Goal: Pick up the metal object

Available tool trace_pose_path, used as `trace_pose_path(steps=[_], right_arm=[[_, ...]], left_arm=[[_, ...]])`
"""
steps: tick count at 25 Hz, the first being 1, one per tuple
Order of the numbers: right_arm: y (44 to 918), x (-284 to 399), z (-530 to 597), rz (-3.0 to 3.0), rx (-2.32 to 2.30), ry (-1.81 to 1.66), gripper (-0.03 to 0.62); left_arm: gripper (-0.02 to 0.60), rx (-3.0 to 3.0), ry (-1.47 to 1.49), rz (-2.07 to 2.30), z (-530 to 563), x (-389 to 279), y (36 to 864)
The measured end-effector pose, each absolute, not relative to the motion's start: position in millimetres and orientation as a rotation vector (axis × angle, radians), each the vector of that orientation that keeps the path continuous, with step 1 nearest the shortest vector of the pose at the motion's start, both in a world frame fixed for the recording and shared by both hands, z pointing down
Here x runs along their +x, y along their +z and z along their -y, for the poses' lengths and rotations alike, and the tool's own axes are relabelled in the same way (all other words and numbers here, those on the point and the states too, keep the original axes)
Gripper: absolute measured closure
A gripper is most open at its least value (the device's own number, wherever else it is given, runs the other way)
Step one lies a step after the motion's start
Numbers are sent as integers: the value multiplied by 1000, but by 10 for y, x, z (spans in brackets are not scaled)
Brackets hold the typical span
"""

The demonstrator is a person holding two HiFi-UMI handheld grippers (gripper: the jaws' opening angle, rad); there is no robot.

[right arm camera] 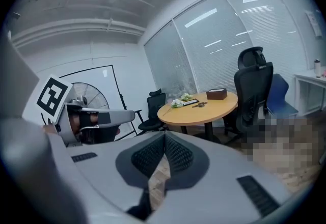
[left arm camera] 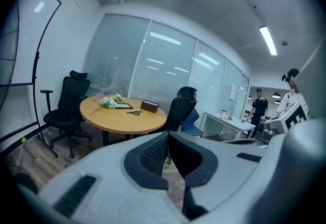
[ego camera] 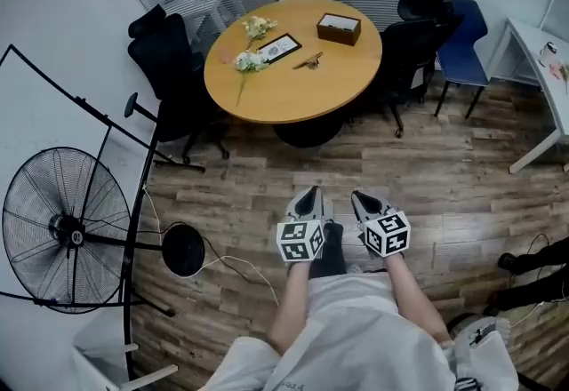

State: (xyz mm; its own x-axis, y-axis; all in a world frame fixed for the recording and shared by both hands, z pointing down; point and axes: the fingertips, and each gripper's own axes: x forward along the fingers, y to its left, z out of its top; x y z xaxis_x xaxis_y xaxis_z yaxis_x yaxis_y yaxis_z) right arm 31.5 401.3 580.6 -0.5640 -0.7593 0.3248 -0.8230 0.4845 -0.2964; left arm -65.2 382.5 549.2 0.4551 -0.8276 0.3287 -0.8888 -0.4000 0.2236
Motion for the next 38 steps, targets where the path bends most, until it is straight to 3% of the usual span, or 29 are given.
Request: trace_pose_path(steps=[4, 9, 12, 17, 38], right_arm=[[5762, 323, -3879, 2589, 1378, 617, 590], [5714, 251, -3681, 2611, 1375, 624, 535], [5752, 219, -3593, 2611, 1353, 623, 509], [5805, 252, -3400, 2596, 1371, 649, 490], [6097, 149, -1883, 2533, 1376, 776, 484]], left_arm=[[569, 2359, 240, 1462, -3708, -667, 5459], [564, 2365, 244, 1484, -3523, -764, 5389], [495, 2358, 244, 1489, -3405, -808, 5409], [479, 2353, 254, 1473, -3209, -804, 5470], [476, 2330, 271, 1440, -1524, -911, 5600]])
